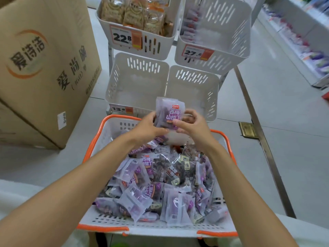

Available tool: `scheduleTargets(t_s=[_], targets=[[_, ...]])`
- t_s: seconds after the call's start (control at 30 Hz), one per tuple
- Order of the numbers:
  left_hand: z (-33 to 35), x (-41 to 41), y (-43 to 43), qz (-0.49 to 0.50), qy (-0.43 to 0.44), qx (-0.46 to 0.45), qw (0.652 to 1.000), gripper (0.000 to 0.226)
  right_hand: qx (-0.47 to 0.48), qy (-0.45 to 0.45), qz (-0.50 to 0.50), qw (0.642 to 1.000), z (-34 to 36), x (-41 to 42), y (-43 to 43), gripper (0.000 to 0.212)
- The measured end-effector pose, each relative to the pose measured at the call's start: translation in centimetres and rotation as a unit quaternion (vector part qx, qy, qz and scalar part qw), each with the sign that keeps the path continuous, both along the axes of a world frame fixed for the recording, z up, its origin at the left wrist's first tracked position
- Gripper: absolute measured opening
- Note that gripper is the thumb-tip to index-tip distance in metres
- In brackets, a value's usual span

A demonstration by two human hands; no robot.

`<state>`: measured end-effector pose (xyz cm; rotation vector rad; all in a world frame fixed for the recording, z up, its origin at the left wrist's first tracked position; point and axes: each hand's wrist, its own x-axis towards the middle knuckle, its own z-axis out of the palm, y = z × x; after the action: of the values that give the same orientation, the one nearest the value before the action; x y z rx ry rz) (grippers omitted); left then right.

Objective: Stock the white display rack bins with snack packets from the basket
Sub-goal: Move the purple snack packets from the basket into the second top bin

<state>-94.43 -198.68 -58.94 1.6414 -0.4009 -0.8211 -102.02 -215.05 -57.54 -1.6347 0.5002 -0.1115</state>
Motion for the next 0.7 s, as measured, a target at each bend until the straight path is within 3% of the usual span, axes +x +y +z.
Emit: scheduleTargets(t_s=[0.1,0.27,0.4,0.43,0.5,0.57,0.67,0.7], targets=[[2.2,2.2,-1.6,-0.033,-0.043,0.012,0.998,0.053,0.039,-0.015,-0.002,0.999,3.4,1.6,-2.4,0.054],[6.0,5.1,-6.0,-0.071,-0.070,-0.055,0.993,0.054,-0.076,-0.044,0.044,0.995,9.1,5.3,-5.1,0.059],[9.8,9.7,-9.1,-0.071,-0.215,-0.041,0.973,0.052,-0.250,-0.044,0.089,0.963,13.4,8.9,-9.1,0.082],[10.8,11.0,-10.0,-0.084,-0.250,-0.031,0.964,0.054,-0.257,-0.037,0.117,0.959,14.5,9.8,-10.1,0.080],[12.8,13.5,-12.1,-0.092,-0.293,-0.011,0.952,0.064,-0.276,-0.035,0.161,0.947,16.4,12.0,-12.0,0.053],[14.6,15.8,-14.0,-0.074,-0.338,0.002,0.938,0.073,-0.318,-0.061,0.135,0.936,17.5,14.3,-14.7,0.031],[15.5,18.7,-16.2,-0.095,-0.406,0.062,0.907,0.084,-0.437,-0.059,0.017,0.897,17.7,17.0,-19.7,0.040],[15.1,19.7,-16.8,-0.112,-0.461,0.131,0.870,0.090,-0.468,-0.043,0.000,0.883,17.2,17.7,-21.1,0.041]])
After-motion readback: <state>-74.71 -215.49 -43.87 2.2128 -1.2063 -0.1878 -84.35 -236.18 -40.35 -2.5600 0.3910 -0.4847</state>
